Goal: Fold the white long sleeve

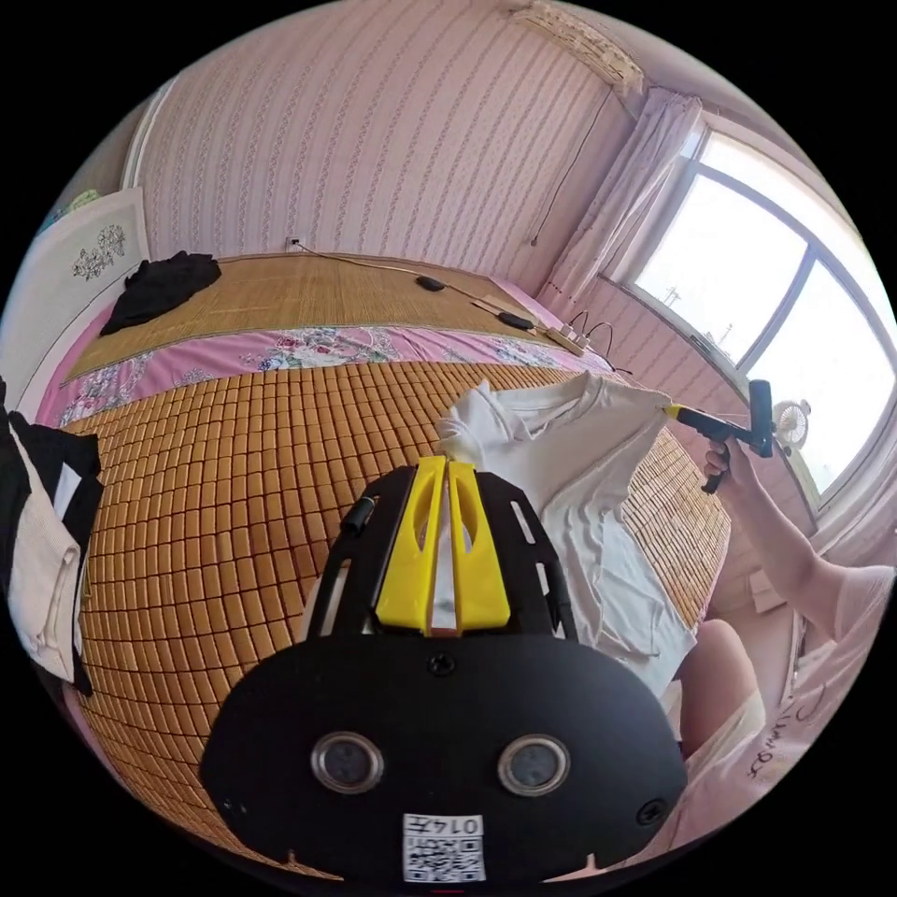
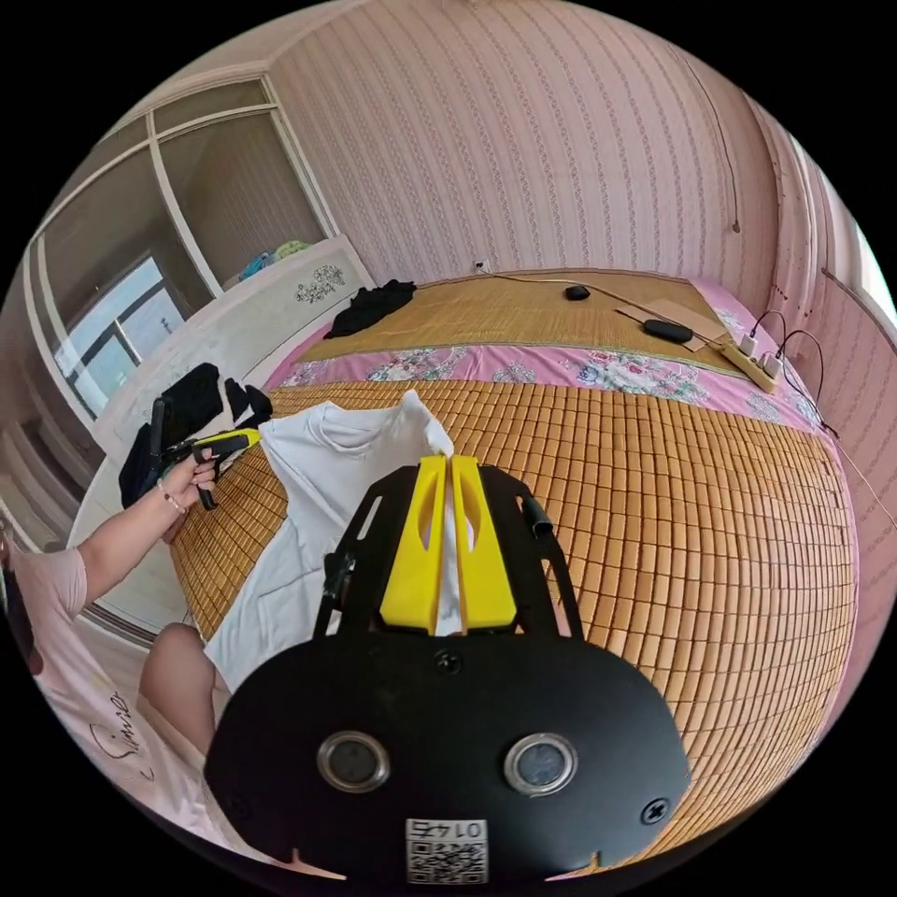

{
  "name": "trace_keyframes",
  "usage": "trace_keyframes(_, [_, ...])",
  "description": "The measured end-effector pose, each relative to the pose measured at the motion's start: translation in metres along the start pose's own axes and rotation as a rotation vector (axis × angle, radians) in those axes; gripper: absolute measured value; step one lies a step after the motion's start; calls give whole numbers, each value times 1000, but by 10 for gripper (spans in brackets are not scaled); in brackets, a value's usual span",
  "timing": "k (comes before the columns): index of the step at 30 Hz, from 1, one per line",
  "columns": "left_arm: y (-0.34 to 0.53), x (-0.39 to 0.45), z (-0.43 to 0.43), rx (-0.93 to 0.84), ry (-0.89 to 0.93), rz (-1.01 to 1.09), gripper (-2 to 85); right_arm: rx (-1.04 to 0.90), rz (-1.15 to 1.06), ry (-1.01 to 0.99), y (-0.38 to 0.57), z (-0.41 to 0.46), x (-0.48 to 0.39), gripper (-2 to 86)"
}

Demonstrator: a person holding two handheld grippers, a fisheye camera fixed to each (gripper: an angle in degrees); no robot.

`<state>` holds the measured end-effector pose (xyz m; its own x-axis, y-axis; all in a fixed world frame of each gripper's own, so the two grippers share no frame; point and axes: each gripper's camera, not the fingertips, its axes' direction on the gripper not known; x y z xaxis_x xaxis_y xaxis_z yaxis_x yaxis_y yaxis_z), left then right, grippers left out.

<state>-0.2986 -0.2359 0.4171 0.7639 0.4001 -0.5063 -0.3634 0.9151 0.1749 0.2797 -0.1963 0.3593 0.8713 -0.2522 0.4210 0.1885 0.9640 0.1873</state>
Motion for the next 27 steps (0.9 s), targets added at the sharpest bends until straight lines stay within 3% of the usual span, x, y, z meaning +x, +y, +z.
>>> trace_keyframes(5, [99, 55, -53, -80, 51, 104, -10, -152, -50, -54, 98, -58, -45, -6])
trace_keyframes(12, [228, 84, 9, -358, 12, -12, -10, -521, 139, -1, 223, 15, -57, -1])
trace_keyframes(19, [218, 91, -10, -322, -57, -69, -10, -539, 106, 98, 217, 17, -80, -1])
trace_keyframes(22, [199, 115, -25, -313, -55, 11, -10, -567, 46, 193, 204, 9, -93, 0])
trace_keyframes(27, [182, 199, 26, -376, 31, 185, -10, -477, -121, 122, 165, 35, -156, -3])
